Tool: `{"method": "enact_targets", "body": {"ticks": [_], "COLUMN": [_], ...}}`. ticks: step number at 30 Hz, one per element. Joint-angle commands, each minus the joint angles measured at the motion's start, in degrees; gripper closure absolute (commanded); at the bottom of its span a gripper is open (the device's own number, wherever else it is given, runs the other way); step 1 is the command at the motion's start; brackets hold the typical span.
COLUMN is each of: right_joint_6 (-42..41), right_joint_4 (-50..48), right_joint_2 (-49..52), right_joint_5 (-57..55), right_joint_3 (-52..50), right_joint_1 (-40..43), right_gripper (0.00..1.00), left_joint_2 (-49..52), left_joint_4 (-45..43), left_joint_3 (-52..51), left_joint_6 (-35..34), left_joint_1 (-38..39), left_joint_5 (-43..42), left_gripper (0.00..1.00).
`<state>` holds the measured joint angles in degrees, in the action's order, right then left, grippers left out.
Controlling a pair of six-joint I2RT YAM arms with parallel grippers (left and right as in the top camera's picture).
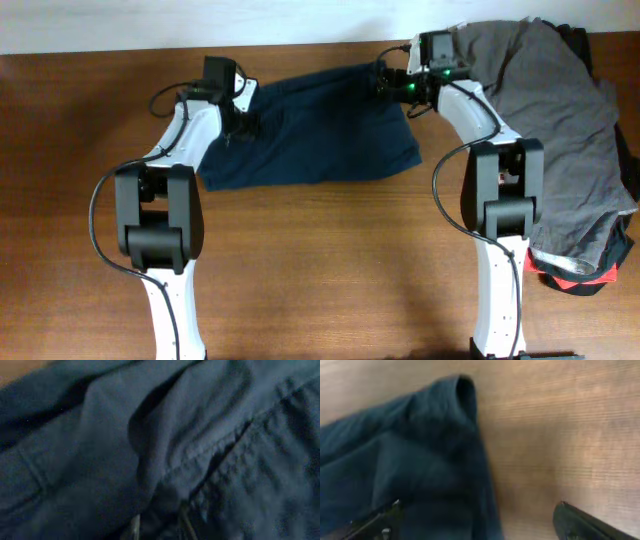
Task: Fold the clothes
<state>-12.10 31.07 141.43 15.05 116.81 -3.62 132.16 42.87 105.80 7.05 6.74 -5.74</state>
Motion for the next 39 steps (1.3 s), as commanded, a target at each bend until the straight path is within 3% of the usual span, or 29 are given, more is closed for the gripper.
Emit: {"method": "enact_targets", "body": {"ticks": [1, 4, 12, 21, 28, 34, 39], "right_joint_6": [-0.2, 1.8, 11.1, 14.9, 14.6, 14.7, 14.7], "right_joint_4": [4.3, 8.9, 18.1, 19.5, 18.0, 17.6, 17.5], "right_joint_2": [-5.0, -5.8, -6.3, -5.9, -3.5, -0.9, 0.5], "right_joint_5": [6.3, 10.2, 13.8, 2.7, 0.7, 0.7, 0.7], "right_joint_3": [3.2, 4.2, 6.2, 6.2, 6.2, 6.2, 6.2], "right_joint_1": [2.7, 4.2, 4.1, -1.5, -2.9, -2.9, -3.1], "right_gripper": [0.01, 0.03, 0.59, 0.89, 0.96, 0.96, 0.96], "left_joint_2": [0.1, -0.7, -3.0, -3.2, -3.2, -2.3, -1.3], "left_joint_4": [5.9, 12.2, 25.0, 27.6, 28.2, 27.6, 25.6], "left_joint_3": [7.3, 11.4, 15.6, 15.6, 15.6, 15.6, 15.6], "left_joint_6": [-0.3, -0.3, -1.4, -5.3, -5.3, 0.4, 1.7], "left_joint_1": [0.3, 0.3, 0.2, -5.5, -11.0, -12.5, -12.6], "left_joint_5": [-0.4, -0.4, -0.5, -4.9, -7.0, -7.2, -7.2], "left_gripper": [0.70, 0.67, 0.56, 0.54, 0.41, 0.06, 0.01]}}
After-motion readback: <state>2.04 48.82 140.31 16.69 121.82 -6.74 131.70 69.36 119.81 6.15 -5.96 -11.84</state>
